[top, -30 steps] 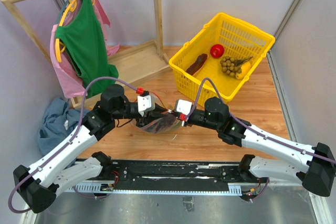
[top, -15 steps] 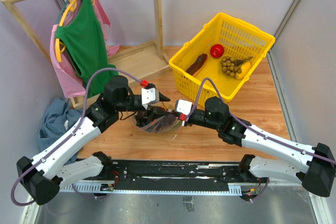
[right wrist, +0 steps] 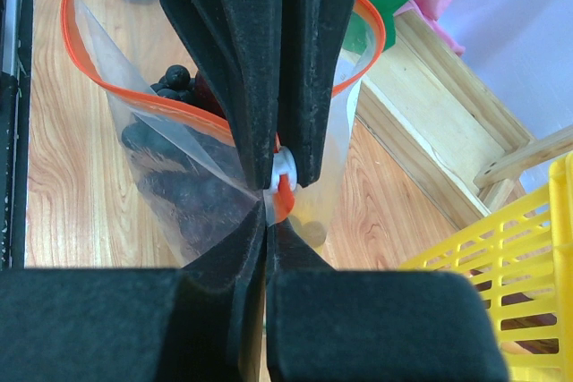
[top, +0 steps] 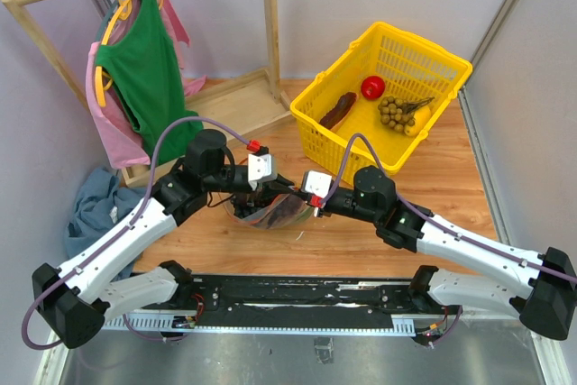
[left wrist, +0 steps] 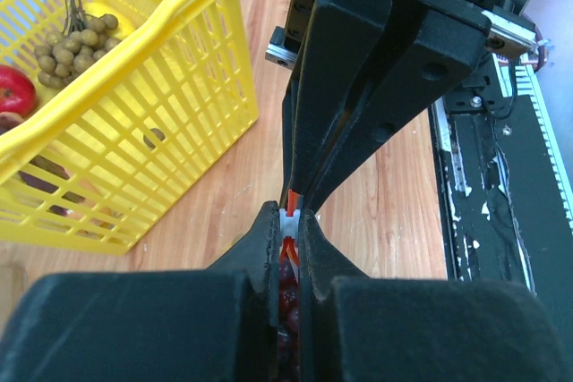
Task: Place the food in the zip-top bag and seal the zipper
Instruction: Zip the zipper food storage bag at the center of the board.
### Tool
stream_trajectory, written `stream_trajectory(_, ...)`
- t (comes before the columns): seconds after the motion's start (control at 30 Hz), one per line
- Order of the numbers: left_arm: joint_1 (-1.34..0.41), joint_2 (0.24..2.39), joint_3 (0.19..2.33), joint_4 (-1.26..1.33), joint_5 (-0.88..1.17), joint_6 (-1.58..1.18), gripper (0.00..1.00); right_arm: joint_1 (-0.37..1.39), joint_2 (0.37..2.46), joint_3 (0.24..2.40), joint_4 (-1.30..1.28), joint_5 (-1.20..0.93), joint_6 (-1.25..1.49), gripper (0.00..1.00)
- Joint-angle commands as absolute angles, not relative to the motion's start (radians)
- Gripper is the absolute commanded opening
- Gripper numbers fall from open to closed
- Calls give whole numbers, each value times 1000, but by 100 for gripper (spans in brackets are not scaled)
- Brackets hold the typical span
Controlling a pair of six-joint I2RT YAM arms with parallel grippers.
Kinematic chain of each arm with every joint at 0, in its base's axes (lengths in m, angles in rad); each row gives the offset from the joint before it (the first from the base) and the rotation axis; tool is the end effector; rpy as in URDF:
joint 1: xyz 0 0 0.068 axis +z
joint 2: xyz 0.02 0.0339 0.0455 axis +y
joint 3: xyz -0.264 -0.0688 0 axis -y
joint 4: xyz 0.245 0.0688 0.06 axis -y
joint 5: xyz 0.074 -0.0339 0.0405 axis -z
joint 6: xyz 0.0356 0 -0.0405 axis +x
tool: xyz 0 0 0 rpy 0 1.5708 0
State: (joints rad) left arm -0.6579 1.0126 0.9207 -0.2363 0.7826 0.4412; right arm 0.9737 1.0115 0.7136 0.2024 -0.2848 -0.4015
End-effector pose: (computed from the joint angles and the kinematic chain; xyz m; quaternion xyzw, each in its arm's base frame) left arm 0.1616 -0.1566 0.3427 0.5819 0.5250 -0.3665 0.5014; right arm 0.1263 0.2036 0.3124 -0.5387 0.5055 0.2886 0.6090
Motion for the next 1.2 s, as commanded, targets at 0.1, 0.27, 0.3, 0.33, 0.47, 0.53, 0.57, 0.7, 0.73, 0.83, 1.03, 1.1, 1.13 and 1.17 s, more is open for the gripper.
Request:
stream_trajectory(0.1,-662,954,895,-255,749,468,0,939,979,724,227,-279,-375,1)
stream_trajectory(0.27,-662,948,886,-227,775,447,0,928,986,737,219,-352,-351,2)
stream_trajectory(0.3,-663,950,885,-222,785,443,0,929,992,745,217,-356,-347,5)
stream_trajectory(0.33,-662,953,886,-219,792,441,0,929,998,753,212,-359,-346,8)
stream_trajectory(0.47,-663,960,888,-217,804,436,0,928,1020,778,209,-375,-351,18)
stream_trajectory(0.53,-661,956,887,-213,809,433,0,928,1027,788,213,-385,-350,21)
stream_trajectory(0.57,-662,955,887,-210,811,432,0,928,1032,790,215,-388,-349,23)
stream_trajectory(0.7,-662,954,885,-206,818,425,0,929,1049,806,211,-387,-346,17)
stream_trajectory(0.73,-662,953,884,-204,819,422,0,928,1054,809,207,-382,-345,12)
stream_trajectory(0.83,-662,945,871,-194,815,414,8,927,1054,808,196,-374,-347,1)
stream_trajectory(1.03,-662,928,853,-186,764,402,26,927,1035,793,217,-374,-317,1)
stream_trajectory(1.1,-662,922,846,-183,753,401,31,927,1032,790,222,-376,-310,1)
stream_trajectory(1.13,-662,921,843,-181,751,400,32,927,1032,790,223,-377,-308,1)
stream_trajectory(1.17,-663,921,841,-180,750,401,33,927,1034,790,224,-377,-308,1)
